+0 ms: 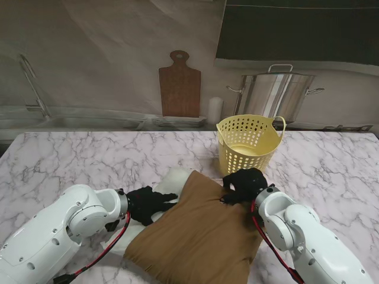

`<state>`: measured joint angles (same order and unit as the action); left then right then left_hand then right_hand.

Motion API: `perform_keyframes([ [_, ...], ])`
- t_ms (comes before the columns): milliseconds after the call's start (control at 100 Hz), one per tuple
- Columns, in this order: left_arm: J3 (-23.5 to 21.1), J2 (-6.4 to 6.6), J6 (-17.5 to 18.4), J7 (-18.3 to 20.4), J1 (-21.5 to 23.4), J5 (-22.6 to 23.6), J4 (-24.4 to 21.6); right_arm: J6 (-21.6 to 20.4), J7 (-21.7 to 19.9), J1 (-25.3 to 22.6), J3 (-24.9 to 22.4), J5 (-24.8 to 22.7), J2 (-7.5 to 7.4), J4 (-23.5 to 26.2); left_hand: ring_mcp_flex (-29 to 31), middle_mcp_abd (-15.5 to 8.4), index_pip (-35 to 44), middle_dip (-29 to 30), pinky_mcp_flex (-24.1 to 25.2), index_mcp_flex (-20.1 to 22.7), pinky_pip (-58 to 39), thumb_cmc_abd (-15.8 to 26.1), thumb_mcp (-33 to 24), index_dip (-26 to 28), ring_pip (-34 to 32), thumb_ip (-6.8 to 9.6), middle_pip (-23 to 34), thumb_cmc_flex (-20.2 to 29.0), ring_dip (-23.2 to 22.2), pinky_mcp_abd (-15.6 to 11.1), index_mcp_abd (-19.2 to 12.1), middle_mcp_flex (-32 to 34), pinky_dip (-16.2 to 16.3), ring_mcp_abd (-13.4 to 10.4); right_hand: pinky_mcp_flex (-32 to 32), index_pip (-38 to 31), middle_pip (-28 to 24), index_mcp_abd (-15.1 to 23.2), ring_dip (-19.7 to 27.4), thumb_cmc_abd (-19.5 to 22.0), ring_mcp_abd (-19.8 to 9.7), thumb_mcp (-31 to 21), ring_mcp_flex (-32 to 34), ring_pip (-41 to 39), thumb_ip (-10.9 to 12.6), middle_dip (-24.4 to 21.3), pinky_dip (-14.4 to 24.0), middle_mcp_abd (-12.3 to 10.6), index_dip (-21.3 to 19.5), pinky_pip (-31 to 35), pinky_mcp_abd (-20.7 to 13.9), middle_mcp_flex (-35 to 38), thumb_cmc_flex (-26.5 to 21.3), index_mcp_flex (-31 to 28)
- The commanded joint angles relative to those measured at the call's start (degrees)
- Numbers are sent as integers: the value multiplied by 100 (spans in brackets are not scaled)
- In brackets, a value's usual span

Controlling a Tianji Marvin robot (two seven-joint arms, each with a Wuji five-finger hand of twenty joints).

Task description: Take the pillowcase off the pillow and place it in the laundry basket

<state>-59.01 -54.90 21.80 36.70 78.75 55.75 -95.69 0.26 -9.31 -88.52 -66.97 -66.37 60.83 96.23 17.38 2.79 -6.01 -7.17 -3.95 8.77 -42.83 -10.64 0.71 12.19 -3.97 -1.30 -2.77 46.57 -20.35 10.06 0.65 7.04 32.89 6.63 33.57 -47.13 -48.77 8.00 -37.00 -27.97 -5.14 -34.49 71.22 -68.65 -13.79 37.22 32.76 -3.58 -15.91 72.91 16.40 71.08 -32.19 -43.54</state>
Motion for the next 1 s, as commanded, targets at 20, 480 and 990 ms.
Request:
perform_keyframes([
  [20,80,92,-68,259,73,90,249,74,-12,-344,-240,-8,-178,-1,235,199,571,-85,16,350,1246,-239,33,132,-371,68,289,79,-106,68,169,88,-14,118,44,-773,-475,422,-296,-33,-323,-1293,473,-788,341,180,-84,149,-728,156,49,456,-952,-544],
  [480,75,126,-145,510,37,79,318,-30,-222,-1502,-1248,-564,-193,534,222,202,582,-77,5,366,1305,-212,35,133,-364,67,276,51,-97,59,167,78,11,107,-23,-714,-454,409,-253,51,-276,-1253,462,-706,271,253,-153,134,-1041,41,75,370,-1031,-513],
  [990,83,96,-149,346,21,69,283,58,1129,-2029,-1624,-486,-50,882,229,207,585,-79,-17,378,1320,-154,36,142,-371,64,278,58,-97,38,178,87,50,97,-566,-286,1004,443,247,367,208,-409,-310,1925,487,-390,-316,203,-371,-463,189,-832,-385,197],
])
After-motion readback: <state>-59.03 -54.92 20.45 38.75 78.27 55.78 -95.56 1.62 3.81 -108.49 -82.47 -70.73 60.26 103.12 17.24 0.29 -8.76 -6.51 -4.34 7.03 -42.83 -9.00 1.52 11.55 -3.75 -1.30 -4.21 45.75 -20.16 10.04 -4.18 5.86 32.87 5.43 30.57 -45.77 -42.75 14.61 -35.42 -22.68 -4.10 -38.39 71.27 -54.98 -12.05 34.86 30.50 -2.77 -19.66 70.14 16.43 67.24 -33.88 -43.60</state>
